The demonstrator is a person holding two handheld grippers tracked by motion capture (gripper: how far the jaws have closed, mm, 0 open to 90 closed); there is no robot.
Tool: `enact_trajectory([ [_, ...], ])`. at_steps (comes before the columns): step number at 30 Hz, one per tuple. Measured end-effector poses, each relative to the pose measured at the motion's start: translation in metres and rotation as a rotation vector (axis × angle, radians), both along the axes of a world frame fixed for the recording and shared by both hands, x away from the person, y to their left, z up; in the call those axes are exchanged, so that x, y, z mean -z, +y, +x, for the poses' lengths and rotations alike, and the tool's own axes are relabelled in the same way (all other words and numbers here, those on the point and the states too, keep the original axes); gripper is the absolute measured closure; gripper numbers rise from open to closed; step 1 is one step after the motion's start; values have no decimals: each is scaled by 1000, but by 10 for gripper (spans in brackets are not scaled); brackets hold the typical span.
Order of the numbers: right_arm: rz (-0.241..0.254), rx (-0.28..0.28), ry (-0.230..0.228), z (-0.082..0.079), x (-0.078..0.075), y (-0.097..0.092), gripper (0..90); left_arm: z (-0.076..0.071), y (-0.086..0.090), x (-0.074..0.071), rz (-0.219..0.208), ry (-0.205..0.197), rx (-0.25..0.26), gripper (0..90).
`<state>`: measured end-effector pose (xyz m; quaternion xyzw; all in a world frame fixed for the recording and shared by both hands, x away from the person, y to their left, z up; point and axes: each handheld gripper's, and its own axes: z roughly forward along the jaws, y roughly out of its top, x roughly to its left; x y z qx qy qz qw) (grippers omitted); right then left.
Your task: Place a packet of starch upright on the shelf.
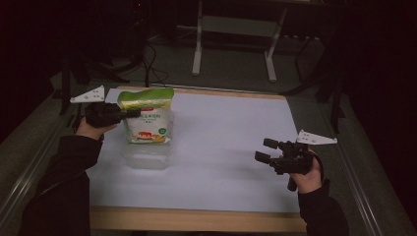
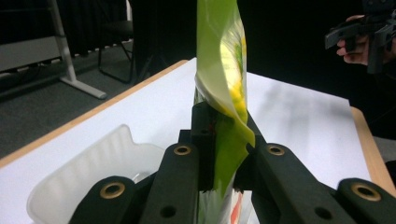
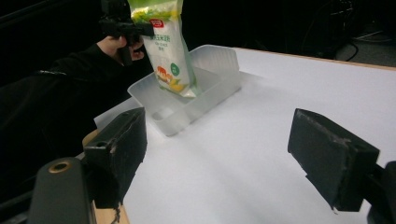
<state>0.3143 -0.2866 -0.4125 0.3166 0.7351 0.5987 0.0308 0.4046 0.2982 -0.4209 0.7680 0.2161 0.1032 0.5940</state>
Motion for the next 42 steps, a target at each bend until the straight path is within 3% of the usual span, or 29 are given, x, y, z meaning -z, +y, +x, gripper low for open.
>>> enact_trajectory([
  [7,-2,-7,5,0,2,2,196,2,4,8,16,34,5,833],
  [10,3,-6,6,0,3,1,196,3,7,11,26,29,9,833],
  [11,5,-7,7,-1,4,0,196,2,8,12,34,14,8,833],
  [20,2,-16,26,-2,8,1,196,9,-9,32,139,70,41,834],
  [25,3,-14,34,-2,11,-2,196,7,-2,40,106,82,10,833],
  [30,4,-15,39,-2,12,-1,196,6,-3,38,126,81,12,832],
  [35,-10,-25,38,-3,12,1,196,4,-2,39,116,74,7,816],
  [39,-6,-22,42,-3,13,-1,196,1,1,38,62,44,-24,693],
  [40,-7,-21,41,-2,13,-1,196,1,2,36,43,55,-36,653],
  [42,-7,-18,45,-2,14,-2,196,1,3,31,30,127,-73,587],
])
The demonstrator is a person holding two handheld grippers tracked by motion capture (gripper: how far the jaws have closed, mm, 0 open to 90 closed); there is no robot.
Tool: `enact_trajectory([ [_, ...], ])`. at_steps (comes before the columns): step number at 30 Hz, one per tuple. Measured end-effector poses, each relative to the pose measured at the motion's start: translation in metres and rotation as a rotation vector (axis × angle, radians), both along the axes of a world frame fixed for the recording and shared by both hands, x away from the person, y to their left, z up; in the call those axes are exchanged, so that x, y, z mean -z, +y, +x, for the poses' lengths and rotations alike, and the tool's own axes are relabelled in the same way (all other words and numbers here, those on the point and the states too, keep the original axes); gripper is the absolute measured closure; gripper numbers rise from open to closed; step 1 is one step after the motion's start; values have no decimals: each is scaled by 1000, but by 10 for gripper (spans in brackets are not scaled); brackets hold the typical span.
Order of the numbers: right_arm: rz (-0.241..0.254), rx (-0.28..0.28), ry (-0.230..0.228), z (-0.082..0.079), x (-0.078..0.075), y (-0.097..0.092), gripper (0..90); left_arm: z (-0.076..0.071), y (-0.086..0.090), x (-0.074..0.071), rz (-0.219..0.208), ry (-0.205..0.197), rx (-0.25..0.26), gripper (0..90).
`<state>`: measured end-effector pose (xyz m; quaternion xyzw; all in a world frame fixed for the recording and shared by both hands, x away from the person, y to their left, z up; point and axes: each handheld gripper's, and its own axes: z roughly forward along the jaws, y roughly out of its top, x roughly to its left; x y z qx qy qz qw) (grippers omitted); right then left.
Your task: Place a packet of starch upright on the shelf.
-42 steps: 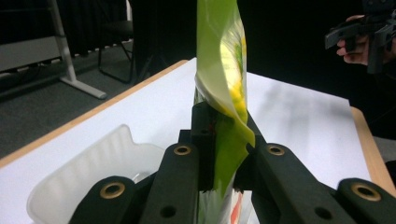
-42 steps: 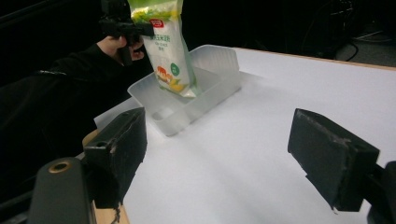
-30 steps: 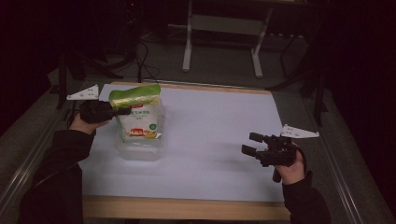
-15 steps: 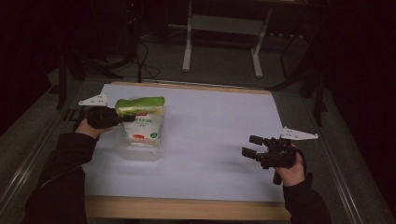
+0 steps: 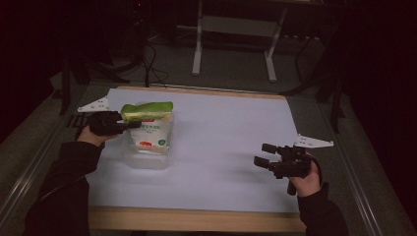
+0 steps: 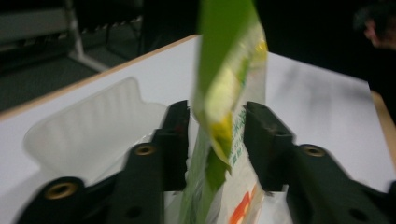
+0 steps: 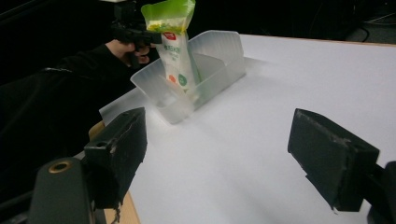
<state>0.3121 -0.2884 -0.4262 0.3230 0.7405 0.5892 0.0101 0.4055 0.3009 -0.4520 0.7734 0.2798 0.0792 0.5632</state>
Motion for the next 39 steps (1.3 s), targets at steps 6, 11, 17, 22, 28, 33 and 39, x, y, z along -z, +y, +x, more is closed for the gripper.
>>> enact_trajectory([
  [6,-47,29,-9,-1,2,-3,196,-15,5,-8,-56,48,-99,255],
  [11,-50,44,-11,-2,3,-7,196,-29,7,-12,46,19,-208,61],
  [17,-54,42,-3,-3,7,-7,195,-45,5,-17,59,32,-275,17],
  [22,-62,41,1,-3,11,-7,195,-59,0,-14,73,42,-324,17],
  [28,-59,38,-1,-3,11,-7,195,-81,-12,-7,114,32,-365,17],
  [33,-62,32,8,-4,15,-5,196,-100,-20,-7,101,42,-365,17],
  [39,-52,33,15,-6,17,-6,195,-124,-37,-5,130,-10,-365,17],
])
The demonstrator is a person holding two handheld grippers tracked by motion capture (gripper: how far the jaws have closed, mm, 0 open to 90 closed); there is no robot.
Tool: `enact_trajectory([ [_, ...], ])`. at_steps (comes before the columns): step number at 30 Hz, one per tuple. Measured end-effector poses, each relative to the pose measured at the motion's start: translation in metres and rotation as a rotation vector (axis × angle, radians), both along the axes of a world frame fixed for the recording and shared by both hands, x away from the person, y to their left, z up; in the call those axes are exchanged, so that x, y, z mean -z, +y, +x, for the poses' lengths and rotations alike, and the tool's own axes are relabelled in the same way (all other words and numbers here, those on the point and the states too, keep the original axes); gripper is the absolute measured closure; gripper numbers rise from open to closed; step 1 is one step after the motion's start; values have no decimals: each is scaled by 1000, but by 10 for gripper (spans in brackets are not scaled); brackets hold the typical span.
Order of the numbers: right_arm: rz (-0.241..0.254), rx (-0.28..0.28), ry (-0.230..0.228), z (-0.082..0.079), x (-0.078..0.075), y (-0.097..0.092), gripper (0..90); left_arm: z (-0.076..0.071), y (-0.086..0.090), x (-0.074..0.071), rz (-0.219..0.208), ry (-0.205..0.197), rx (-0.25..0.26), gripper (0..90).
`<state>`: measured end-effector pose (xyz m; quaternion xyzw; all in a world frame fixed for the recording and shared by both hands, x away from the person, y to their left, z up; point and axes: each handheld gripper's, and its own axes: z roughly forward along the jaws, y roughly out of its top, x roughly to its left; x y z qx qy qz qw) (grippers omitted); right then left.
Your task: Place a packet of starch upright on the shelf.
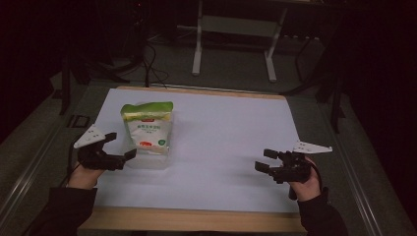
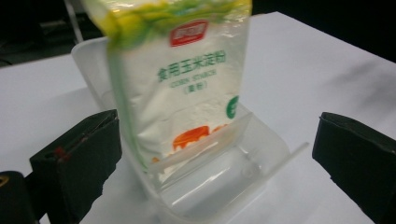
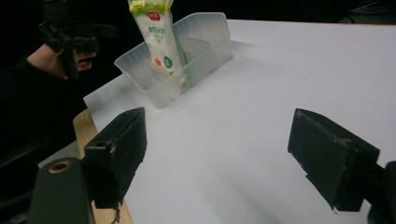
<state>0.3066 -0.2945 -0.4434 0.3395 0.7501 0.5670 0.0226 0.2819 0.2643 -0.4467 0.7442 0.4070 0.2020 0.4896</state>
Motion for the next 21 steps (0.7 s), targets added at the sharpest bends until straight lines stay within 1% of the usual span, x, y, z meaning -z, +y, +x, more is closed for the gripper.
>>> enact_trajectory([
  [3,-4,3,-3,-1,0,-1,195,-9,-5,-1,-12,1,30,17],
  [5,-4,4,-2,-2,0,-1,195,-16,-10,-2,-19,-6,40,17],
  [7,-5,3,-2,-2,2,-1,195,-21,-14,-3,-31,-8,62,17],
  [8,-5,3,-2,-2,2,-1,195,-21,-14,-3,-31,-8,62,17],
  [9,-7,2,2,-2,3,-1,195,-27,-21,-4,-46,-6,86,17],
  [10,-4,2,2,-3,3,-1,195,-29,-23,-5,-51,-5,95,17],
  [12,-6,1,5,-3,4,0,195,-33,-31,-5,-47,-13,113,17],
  [13,-6,0,7,-4,5,0,195,-33,-31,-5,-47,-13,113,17],
  [14,-3,-1,8,-4,5,1,195,-36,-38,-4,-46,-25,131,17],
  [16,-4,-4,8,-5,6,1,195,-39,-46,-4,-56,-29,154,17],
  [18,-7,-6,7,-5,7,2,195,-39,-53,-3,-52,-23,181,17],
  [20,-7,-6,9,-6,8,2,195,-39,-59,-2,-56,-13,222,17],
  [21,-10,-6,7,-6,9,3,195,-39,-63,-2,-55,-9,232,17],
])
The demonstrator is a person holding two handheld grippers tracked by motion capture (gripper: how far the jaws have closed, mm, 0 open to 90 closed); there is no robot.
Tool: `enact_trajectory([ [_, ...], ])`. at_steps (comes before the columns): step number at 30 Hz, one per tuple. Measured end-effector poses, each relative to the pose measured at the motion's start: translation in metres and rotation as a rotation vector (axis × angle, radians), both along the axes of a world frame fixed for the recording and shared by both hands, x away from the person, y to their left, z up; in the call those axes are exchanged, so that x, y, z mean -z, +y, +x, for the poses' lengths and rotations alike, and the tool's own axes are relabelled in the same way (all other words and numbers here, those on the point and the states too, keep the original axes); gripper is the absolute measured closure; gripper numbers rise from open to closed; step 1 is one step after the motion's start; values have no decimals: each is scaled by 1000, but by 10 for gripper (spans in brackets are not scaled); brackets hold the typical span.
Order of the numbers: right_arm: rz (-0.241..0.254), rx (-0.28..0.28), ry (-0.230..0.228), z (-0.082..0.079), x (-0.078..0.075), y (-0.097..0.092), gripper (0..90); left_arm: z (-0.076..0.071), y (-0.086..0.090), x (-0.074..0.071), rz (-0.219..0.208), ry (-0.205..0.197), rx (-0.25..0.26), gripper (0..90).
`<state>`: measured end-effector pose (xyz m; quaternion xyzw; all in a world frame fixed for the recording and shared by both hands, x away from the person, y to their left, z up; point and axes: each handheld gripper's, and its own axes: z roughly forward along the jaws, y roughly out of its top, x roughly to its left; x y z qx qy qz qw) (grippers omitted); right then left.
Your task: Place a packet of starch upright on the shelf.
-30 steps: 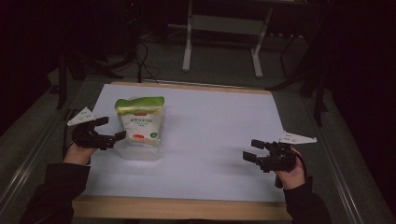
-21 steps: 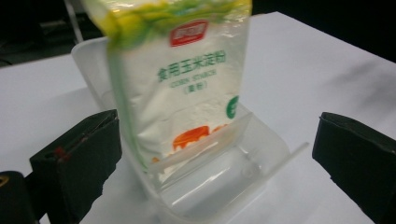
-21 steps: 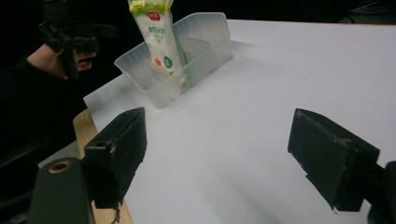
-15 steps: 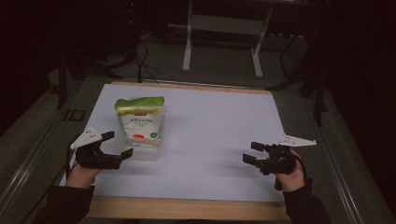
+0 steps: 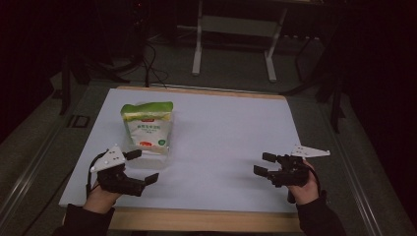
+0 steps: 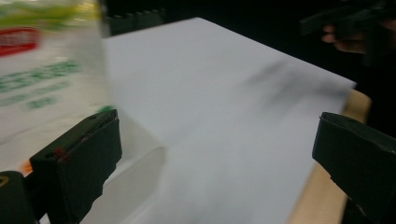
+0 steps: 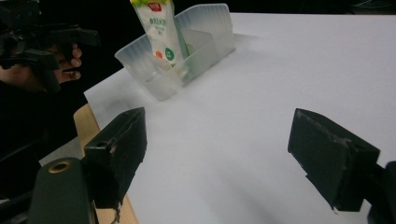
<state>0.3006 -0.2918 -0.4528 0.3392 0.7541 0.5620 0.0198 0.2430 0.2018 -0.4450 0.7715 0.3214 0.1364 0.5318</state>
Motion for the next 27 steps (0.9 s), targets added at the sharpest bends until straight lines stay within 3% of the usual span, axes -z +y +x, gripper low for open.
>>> enact_trajectory([
  [13,-10,49,-45,-3,8,0,189,3,-37,4,-51,5,136,17],
  [22,-59,40,-72,-10,15,8,148,8,-65,15,-39,39,230,17],
  [27,-96,39,-90,-14,21,11,145,11,-76,23,-45,56,250,18],
])
